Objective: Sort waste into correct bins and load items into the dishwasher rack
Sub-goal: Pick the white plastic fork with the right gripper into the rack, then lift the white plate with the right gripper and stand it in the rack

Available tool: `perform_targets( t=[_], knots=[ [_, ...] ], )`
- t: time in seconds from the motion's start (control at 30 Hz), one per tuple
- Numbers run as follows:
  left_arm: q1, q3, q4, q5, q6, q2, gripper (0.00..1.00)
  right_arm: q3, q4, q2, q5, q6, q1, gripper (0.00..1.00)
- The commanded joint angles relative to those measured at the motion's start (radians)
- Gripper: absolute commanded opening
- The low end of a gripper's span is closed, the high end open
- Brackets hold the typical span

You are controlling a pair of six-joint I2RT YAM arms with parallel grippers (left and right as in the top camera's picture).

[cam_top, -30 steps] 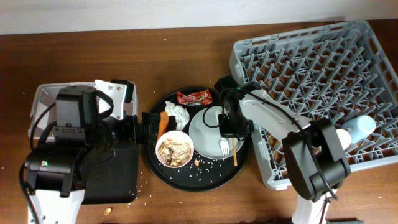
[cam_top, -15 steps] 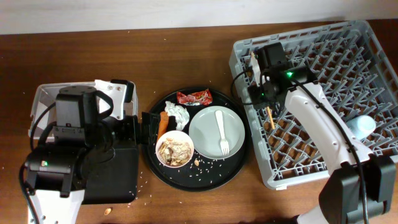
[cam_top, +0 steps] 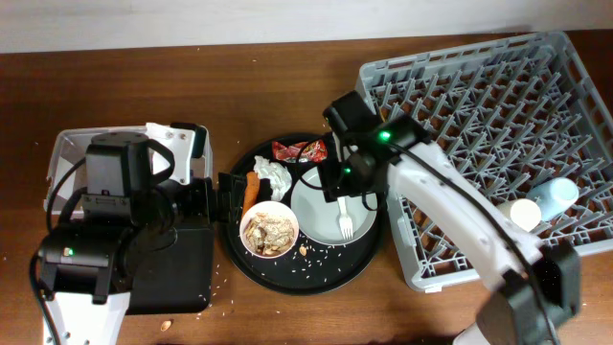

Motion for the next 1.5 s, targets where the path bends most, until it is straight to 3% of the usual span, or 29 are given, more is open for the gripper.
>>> perform_targets(
  t=[0.0, 0.1, 0.2, 0.33, 0.47, 0.57, 0.63, 0.67, 0.77, 0.83, 1.07, 1.17, 1.27, 1.33, 1.4, 1.43, 1.47],
  knots=[
    [0.000, 0.003, 0.002, 0.000, -0.009, -0.005, 0.99, 0.002, 0.024, 0.089, 0.040, 0.064, -0.038, 0.67],
    [0.000, 0.003, 0.002, 0.000, -0.009, -0.005, 0.99, 0.000, 0.069, 0.127, 0.080, 0.063, -0.067, 0.68],
    [0.000, 0.003, 0.002, 0.000, -0.009, -0.005, 0.99, -0.027, 0.099, 0.219, 0.083, 0.063, -0.052, 0.44],
    [0.000, 0.003, 0.002, 0.000, -0.009, -0.005, 0.99, -0.048, 0.130, 0.344, 0.095, 0.064, -0.026, 0.41],
    [0.000, 0.003, 0.002, 0.000, -0.009, -0.005, 0.99, -0.049, 0.064, 0.370, 0.093, 0.082, -0.026, 0.30],
    [0.000, 0.003, 0.002, 0.000, -0.009, -0.005, 0.99, -0.048, 0.031, 0.352, 0.090, 0.055, -0.021, 0.40],
    [0.000, 0.003, 0.002, 0.000, -0.009, -0.005, 0.99, -0.049, -0.018, 0.349, 0.090, 0.055, -0.005, 0.40],
    [0.000, 0.003, 0.002, 0.000, -0.009, -0.005, 0.99, -0.050, -0.019, 0.349, 0.090, 0.055, 0.013, 0.37],
    [0.000, 0.003, 0.002, 0.000, -0.009, -0.005, 0.99, -0.052, -0.014, 0.349, 0.090, 0.090, 0.027, 0.13],
    [0.000, 0.003, 0.002, 0.000, -0.009, -0.005, 0.99, -0.050, -0.014, 0.336, 0.090, 0.090, 0.025, 0.04],
    [0.000, 0.003, 0.002, 0.000, -0.009, -0.005, 0.99, 0.029, -0.038, 0.049, 0.175, 0.077, 0.008, 0.04],
    [0.000, 0.003, 0.002, 0.000, -0.009, -0.005, 0.99, 0.042, -0.022, -0.077, 0.211, -0.044, -0.142, 0.04],
    [0.000, 0.003, 0.002, 0.000, -0.009, -0.005, 0.99, 0.039, 0.011, -0.031, 0.089, -0.266, -0.302, 0.04],
    [0.000, 0.003, 0.002, 0.000, -0.009, -0.005, 0.99, 0.039, 0.016, 0.036, 0.092, -0.272, -0.329, 0.04],
    [0.000, 0.003, 0.002, 0.000, -0.009, -0.005, 0.99, 0.039, 0.031, 0.067, 0.051, -0.317, -0.323, 0.13],
    [0.000, 0.003, 0.002, 0.000, -0.009, -0.005, 0.99, 0.039, 0.034, 0.066, 0.056, -0.316, -0.319, 0.40],
    [0.000, 0.003, 0.002, 0.000, -0.009, -0.005, 0.99, 0.042, 0.034, 0.061, 0.060, -0.308, -0.320, 0.54]
  ],
)
